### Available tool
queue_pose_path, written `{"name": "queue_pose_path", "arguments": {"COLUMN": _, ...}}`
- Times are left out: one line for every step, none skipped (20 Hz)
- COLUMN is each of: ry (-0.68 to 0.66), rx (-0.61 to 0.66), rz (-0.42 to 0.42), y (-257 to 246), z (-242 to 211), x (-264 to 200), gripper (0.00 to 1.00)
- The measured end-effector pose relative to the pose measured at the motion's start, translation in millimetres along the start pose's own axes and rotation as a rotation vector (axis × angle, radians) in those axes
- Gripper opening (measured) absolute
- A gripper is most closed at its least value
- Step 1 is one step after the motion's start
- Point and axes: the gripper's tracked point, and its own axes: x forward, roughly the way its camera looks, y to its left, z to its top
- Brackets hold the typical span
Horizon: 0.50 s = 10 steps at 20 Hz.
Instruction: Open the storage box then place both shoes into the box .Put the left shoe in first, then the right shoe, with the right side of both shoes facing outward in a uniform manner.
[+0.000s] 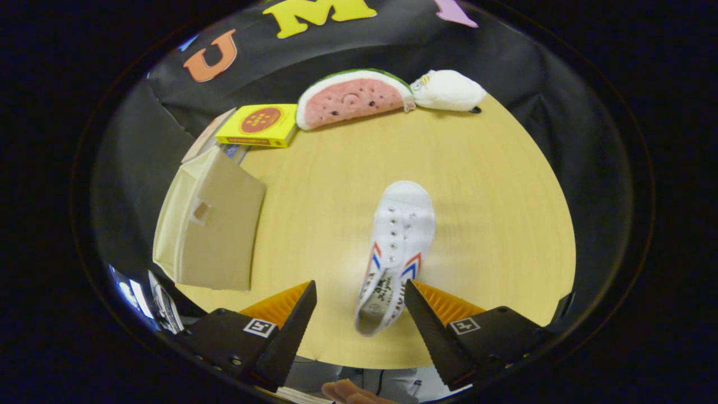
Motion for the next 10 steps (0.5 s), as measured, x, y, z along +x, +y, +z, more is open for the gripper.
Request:
{"name": "queue_pose_path", "arguments": {"ry": 0.009, "rx": 0.005, "rz": -0.017, "y": -14, "z": -4, "x": 8, "gripper": 0.96}}
{"name": "queue_pose_path", "arguments": {"ry": 0.021, "rx": 0.016, "rz": -0.025, "y": -23, "z": -7, "x": 15, "gripper": 0.96}}
{"name": "queue_pose_path", "arguments": {"ry": 0.037, "rx": 0.023, "rz": -0.023, "y": -28, "z": -11, "x": 24, "gripper": 0.96}}
{"name": "queue_pose_path", "arguments": {"ry": 0.054, "rx": 0.023, "rz": -0.020, "y": -31, "z": -13, "x": 31, "gripper": 0.96}}
{"name": "queue_pose_path", "arguments": {"ry": 0.066, "rx": 0.026, "rz": -0.029, "y": -33, "z": -13, "x": 41, "gripper": 0.96}}
{"name": "queue_pose_path", "arguments": {"ry": 0.083, "rx": 0.024, "rz": -0.047, "y": -35, "z": -14, "x": 50, "gripper": 0.96}}
{"name": "queue_pose_path", "arguments": {"ry": 0.103, "rx": 0.017, "rz": -0.074, "y": -38, "z": -14, "x": 58, "gripper": 0.96}}
{"name": "queue_pose_path", "arguments": {"ry": 0.112, "rx": 0.014, "rz": -0.110, "y": -45, "z": -12, "x": 64, "gripper": 0.96}}
{"name": "queue_pose_path", "arguments": {"ry": 0.127, "rx": 0.030, "rz": -0.096, "y": -41, "z": -10, "x": 65, "gripper": 0.96}}
{"name": "queue_pose_path", "arguments": {"ry": 0.141, "rx": 0.058, "rz": -0.091, "y": -40, "z": -10, "x": 68, "gripper": 0.94}}
